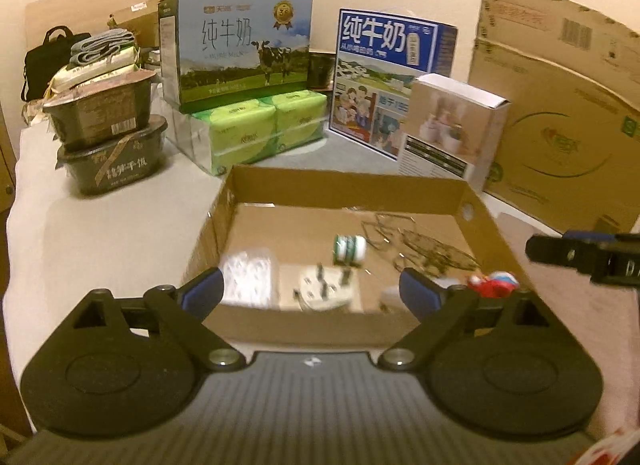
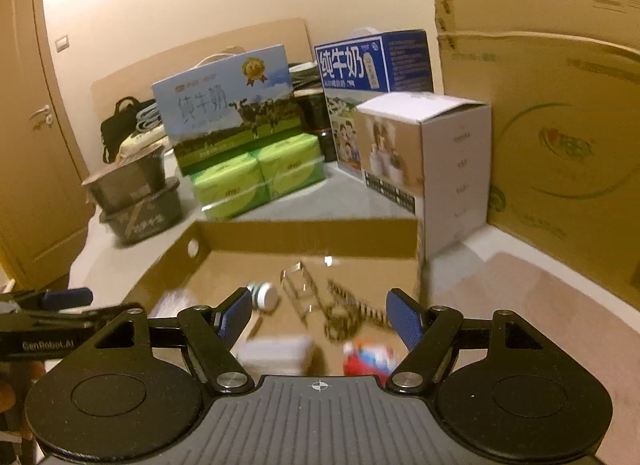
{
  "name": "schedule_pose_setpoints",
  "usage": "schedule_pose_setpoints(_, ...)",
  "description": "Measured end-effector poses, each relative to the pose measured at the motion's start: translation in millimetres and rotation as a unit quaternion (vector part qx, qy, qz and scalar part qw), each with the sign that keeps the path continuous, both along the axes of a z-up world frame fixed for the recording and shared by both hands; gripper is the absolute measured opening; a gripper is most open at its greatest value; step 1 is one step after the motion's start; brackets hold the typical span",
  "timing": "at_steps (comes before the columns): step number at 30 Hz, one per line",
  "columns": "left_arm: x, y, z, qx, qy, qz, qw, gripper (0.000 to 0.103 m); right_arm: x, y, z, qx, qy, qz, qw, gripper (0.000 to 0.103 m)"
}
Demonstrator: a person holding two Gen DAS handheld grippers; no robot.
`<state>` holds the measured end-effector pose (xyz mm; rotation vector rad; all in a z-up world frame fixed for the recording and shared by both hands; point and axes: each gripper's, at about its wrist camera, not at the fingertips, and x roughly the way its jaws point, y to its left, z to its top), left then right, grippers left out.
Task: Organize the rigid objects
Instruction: 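Release the pill bottle and wire stand into the tray, opening both tools, then move both tools back toward the white remote and blue binder clip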
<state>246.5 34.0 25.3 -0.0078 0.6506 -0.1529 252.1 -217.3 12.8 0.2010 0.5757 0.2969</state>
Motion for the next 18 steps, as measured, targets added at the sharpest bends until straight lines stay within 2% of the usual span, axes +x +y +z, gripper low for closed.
schedule_pose_setpoints(10, -59, -10, 4, 0.002, 0.008, -0.004, 1.0000, 0.096, -76, -12, -2, 0.002, 0.015, -0.008, 1.000, 0.075)
schedule_pose_setpoints(18, -103, -12, -6, -0.002, 0.021, -0.010, 0.9997, 0.096, -124, -24, -8, -0.017, 0.017, -0.022, 0.999, 0.075)
